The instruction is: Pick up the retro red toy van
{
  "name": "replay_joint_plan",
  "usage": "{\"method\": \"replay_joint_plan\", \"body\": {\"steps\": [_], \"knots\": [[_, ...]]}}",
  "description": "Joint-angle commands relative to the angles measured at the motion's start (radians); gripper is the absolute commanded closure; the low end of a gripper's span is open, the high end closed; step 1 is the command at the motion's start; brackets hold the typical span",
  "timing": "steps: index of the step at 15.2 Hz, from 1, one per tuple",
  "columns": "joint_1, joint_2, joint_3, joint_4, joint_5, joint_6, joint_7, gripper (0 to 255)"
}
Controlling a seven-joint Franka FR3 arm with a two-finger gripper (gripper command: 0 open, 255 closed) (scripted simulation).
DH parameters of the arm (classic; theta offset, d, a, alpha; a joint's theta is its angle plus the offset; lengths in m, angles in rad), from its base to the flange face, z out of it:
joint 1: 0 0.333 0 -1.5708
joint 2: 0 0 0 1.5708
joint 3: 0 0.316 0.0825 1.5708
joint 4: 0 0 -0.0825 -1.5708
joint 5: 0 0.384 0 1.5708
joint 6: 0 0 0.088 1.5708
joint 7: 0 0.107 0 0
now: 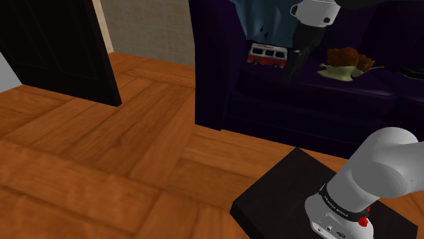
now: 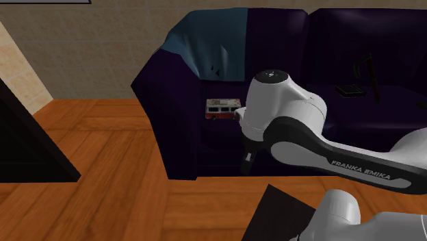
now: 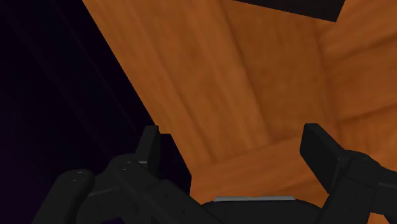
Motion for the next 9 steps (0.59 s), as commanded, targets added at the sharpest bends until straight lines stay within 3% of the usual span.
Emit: {"method": "replay_joint_plan", "body": {"steps": [1,9], "knots": [[0.0,0.0,0.0,0.0,0.0,0.0,0.0,0],[-0.132,0.25,-0.011,0.15,-0.062,0.115,0.177,0]]}}
